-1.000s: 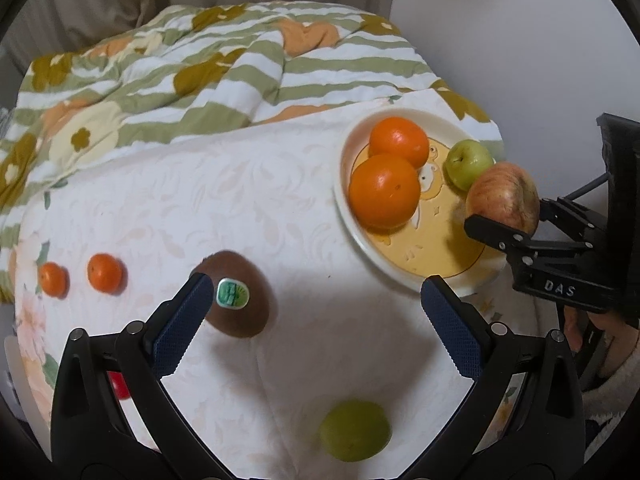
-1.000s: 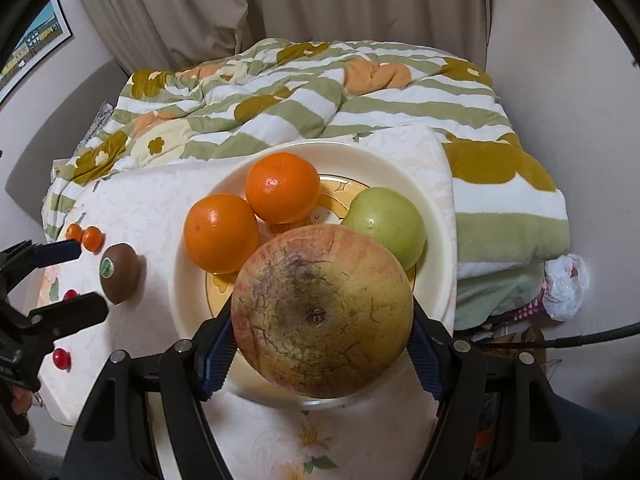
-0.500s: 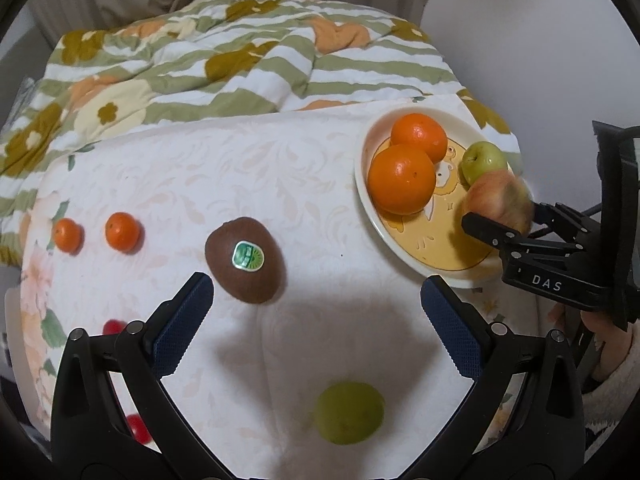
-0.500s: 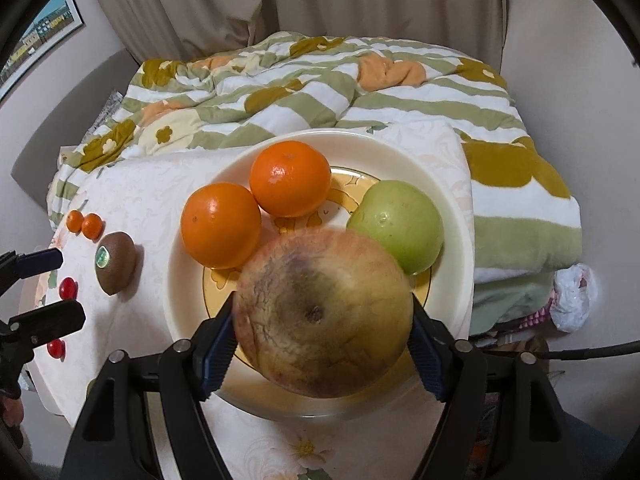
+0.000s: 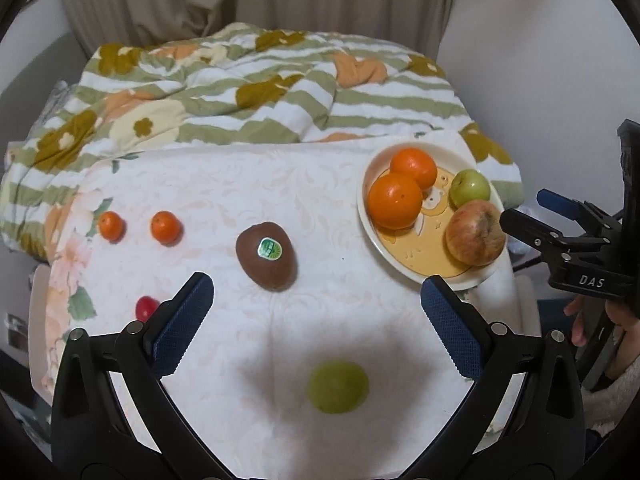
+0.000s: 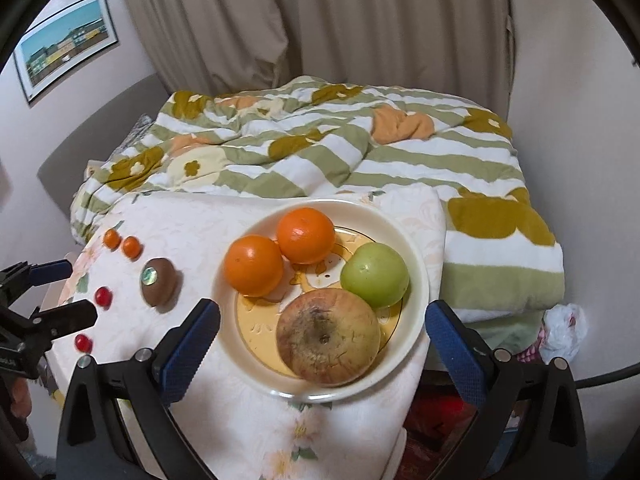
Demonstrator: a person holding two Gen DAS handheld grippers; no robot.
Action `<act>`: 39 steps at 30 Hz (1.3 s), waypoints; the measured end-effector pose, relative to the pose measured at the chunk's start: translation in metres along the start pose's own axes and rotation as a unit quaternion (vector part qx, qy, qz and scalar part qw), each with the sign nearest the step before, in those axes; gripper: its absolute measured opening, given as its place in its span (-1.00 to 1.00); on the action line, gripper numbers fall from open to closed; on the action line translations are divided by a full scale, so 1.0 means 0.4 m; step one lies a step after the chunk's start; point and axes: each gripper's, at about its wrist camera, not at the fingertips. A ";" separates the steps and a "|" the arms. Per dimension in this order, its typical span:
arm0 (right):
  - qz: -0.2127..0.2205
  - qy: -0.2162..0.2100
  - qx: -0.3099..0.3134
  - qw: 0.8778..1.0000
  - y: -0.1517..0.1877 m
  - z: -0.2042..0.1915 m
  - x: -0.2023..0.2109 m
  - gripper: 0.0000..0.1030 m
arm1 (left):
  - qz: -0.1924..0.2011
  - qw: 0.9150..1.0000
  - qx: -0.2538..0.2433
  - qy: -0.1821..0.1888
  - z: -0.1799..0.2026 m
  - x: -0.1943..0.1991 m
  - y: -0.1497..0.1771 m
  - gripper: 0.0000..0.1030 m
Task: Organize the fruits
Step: 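Lower the russet apple into the bowl and open the right tool, then grasp a red tomato with the left tool while the right tool grasps the large green apple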
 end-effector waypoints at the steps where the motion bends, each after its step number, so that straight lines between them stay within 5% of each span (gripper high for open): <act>1: 0.002 0.000 0.005 1.000 -0.001 -0.004 0.013 0.99 | 0.005 1.000 0.006 -0.002 -0.001 0.014 0.009 1.00; 19: 0.064 0.006 0.053 0.996 0.060 -0.149 0.177 0.99 | 0.064 0.988 0.124 -0.061 -0.156 0.223 0.204 1.00; 25: 0.053 -0.006 0.061 0.997 0.119 -0.225 0.151 0.99 | 0.057 0.987 0.136 -0.061 -0.222 0.219 0.263 1.00; 39: -0.013 0.041 0.045 0.998 0.228 -0.370 -0.004 0.99 | 0.018 0.991 0.132 -0.018 -0.382 0.095 0.379 1.00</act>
Point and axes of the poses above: each gripper's, at about its wrist camera, not at the fingertips, and x roughly against the way its jaws point, z to its right, y to its underside, and after that the axes turned 11 degrees about -z, right-handed
